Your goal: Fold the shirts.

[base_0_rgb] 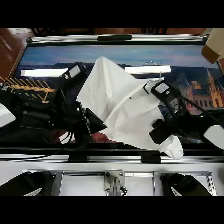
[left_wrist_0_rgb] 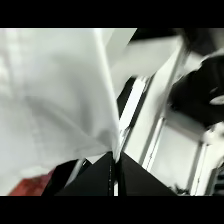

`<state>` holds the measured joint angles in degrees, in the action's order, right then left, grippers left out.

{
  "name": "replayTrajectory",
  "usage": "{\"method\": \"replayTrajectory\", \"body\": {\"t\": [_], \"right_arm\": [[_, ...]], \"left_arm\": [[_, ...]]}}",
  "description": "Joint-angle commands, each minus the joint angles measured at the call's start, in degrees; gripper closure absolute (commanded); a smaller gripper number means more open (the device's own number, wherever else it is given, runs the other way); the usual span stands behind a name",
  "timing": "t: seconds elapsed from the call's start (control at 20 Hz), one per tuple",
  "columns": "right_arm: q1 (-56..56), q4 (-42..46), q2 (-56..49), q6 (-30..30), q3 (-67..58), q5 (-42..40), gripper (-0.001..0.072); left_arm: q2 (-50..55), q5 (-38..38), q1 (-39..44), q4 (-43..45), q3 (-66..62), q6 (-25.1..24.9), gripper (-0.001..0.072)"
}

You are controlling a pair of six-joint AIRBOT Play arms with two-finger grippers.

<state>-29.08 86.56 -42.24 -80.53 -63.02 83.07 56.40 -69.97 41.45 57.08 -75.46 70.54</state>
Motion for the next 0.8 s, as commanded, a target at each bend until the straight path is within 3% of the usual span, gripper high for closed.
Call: {"method": "replayTrajectory", "body": {"t": [0.0, 0.2, 0.25, 0.3, 0.35, 0.6, 0.7, 0.75], "right_arm": [[0.0, -0.7, 0.0, -5.4, -6.0, 4.2, 0.0665], [0.0, -5.3, 0.0, -8.0, -7.0, 8.5, 0.0665], [0.0, -5.3, 0.0, -8.5, -7.0, 9.2, 0.0665], [0.0, -5.3, 0.0, -8.7, -7.0, 9.8, 0.0665], [0.0, -5.3, 0.0, -8.7, -7.0, 10.1, 0.0665], [0.0, -7.1, 0.0, -8.6, -7.0, 10.8, 0.0665], [0.0, -7.2, 0.0, -8.5, -7.0, 10.8, 0.0665], [0.0, -7.2, 0.0, -8.3, -7.0, 10.7, 0.0665]], "left_arm": [[0.1, 1.6, 3.4, 12.5, 0.1, 4.9, 0.0669], [0.7, 12.0, 3.5, 12.4, 0.0, 5.2, 0.0652], [0.7, 13.5, 3.4, 12.4, 0.0, 5.2, 0.0517], [0.7, 14.9, 3.4, 12.4, 0.0, 5.2, 0.0317], [0.6, 16.9, 3.4, 12.4, 0.0, 5.2, 0.0182], [0.8, 33.7, 3.5, 12.4, -1.7, 4.9, 0.0144], [1.5, 37.6, 3.9, 12.4, -1.7, 1.8, 0.0011], [2.2, 37.7, 4.2, 12.4, -1.7, -0.4, 0.0011]]}}
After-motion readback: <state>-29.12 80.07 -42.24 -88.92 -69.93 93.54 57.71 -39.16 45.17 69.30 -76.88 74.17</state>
